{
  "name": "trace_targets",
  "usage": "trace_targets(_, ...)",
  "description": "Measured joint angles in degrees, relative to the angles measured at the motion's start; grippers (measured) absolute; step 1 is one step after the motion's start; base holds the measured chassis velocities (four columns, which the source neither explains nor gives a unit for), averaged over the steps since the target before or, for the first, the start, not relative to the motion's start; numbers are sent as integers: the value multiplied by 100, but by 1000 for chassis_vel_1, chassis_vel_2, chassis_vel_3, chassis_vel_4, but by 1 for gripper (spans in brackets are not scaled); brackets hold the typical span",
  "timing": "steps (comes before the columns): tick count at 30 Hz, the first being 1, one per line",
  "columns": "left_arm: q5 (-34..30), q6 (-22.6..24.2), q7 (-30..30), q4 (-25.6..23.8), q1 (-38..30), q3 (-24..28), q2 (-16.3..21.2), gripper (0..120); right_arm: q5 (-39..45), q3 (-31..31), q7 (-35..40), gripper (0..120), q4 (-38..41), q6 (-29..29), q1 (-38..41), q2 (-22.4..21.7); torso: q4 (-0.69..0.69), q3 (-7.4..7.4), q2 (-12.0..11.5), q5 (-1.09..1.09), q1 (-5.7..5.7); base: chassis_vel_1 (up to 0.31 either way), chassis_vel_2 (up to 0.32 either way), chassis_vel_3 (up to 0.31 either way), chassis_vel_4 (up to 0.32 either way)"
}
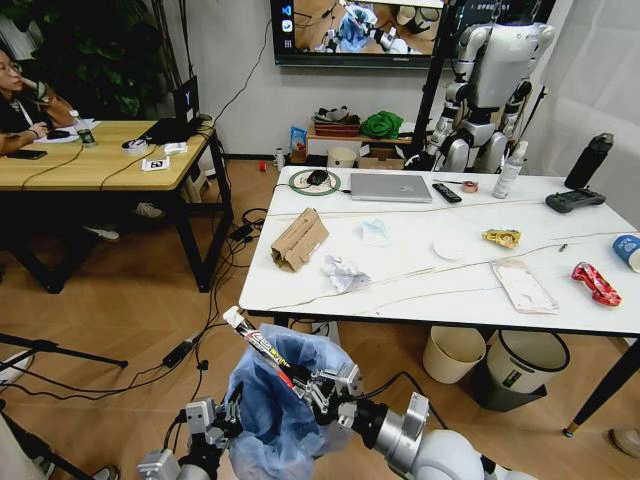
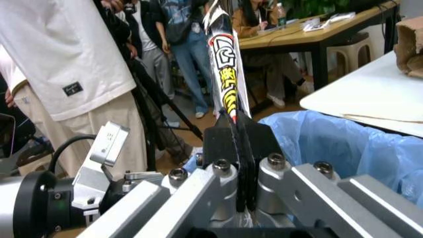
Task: Pick up the trash bin and place the trash from the table into it.
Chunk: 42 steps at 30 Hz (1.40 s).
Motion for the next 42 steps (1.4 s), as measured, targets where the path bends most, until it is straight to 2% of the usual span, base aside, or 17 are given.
trace_targets(8,-21,11,-6,0,-1,-18,13,0,-38,14,10,0,-12,0,-27,5,0,0,0,0,0,0,0,0,0)
trace_targets(10,-24,13,-7,-3,-3,-25,15,0,-60,28,17,8,-12,2,-50,0,0,0,0,0,0,0,0,0,0)
trace_targets(11,-24,13,-7,-3,-3,-25,15,0,-60,28,17,8,-12,2,-50,0,0,0,0,0,0,0,0,0,0)
trace_targets(17,-28,17,-10,-9,-6,-21,9,0,-99,55,90,36,18,-15,-125,-10,0,0,0,0,0,0,0,0,0)
trace_targets(19,-28,17,-10,-8,-5,-21,9,0,-108,59,90,40,18,-15,-133,-10,0,0,0,0,0,0,0,0,0)
trace_targets(23,-28,17,-11,-8,-2,-21,9,0,-116,141,88,58,70,-14,-179,-14,0,0,0,0,0,0,0,0,0)
trace_targets(24,-28,17,-11,-8,-2,-21,9,0,-116,141,88,58,70,-14,-179,-14,0,0,0,0,0,0,0,0,0)
trace_targets(29,-28,17,-10,-9,26,-24,12,0,79,699,72,79,296,22,-199,52,0,0,0,1,0,0,0,0,0)
trace_targets(30,-28,17,-10,-9,26,-24,12,0,79,699,72,79,296,22,-199,52,0,0,0,1,0,0,0,0,0)
trace_targets(35,-27,3,-7,-22,94,-60,34,0,294,1383,1091,98,468,-16,27,133,0,0,0,0,0,0,0,0,0)
trace_targets(39,-25,-3,-5,-31,125,-108,40,0,462,1667,1410,100,452,-233,250,154,0,0,0,0,0,0,0,0,0)
trace_targets(42,-16,-5,-5,-55,155,-128,25,0,570,1789,1484,100,410,-677,464,186,0,0,0,0,0,0,0,0,0)
